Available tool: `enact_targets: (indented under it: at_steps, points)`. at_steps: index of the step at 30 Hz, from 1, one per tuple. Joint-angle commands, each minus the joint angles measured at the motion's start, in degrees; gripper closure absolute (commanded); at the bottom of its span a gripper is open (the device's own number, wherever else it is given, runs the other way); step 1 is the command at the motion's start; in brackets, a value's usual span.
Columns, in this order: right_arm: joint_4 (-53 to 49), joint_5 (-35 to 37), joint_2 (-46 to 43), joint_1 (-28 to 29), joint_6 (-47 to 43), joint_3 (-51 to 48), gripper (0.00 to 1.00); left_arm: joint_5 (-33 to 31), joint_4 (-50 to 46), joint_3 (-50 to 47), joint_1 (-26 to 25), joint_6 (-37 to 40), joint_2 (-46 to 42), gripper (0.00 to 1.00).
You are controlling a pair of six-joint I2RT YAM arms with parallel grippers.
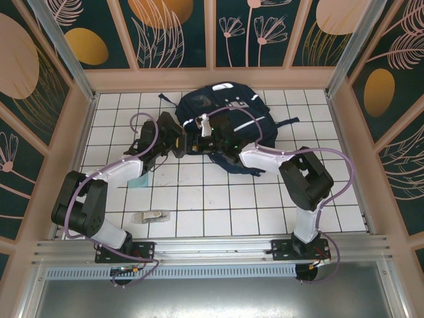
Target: Pack the student bag
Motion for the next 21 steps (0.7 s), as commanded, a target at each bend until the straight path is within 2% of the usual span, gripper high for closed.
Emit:
enact_targets:
  at_steps: [1, 4, 11, 18, 21]
  points:
    - [0.0, 1.8, 1.1, 0.7, -0.5, 0.7, 0.23, -0.1, 3.9, 0.8, -1.0, -1.4, -1.7, 0.38]
    - [-0.7, 3.3, 1.9, 0.8, -1.0, 1.1, 0.27, 0.2, 3.8, 1.3, -1.6, -1.7, -1.8, 0.38]
    - [-4.1, 5.2, 4.1, 1.2, -3.0, 4.4, 0.44, 0.5, 3.6, 1.8, -2.9, -2.6, -2.2, 0.38]
    - [-7.6, 7.8, 4.3, 1.7, -5.8, 5.1, 0.4, 0.2, 3.4, 2.8, -3.5, -2.5, -2.1, 0.38]
    - [-7.6, 8.0, 4.3, 1.7, -5.9, 4.8, 0.43, 0.4, 3.4, 3.2, -3.6, -2.6, -2.0, 0.38]
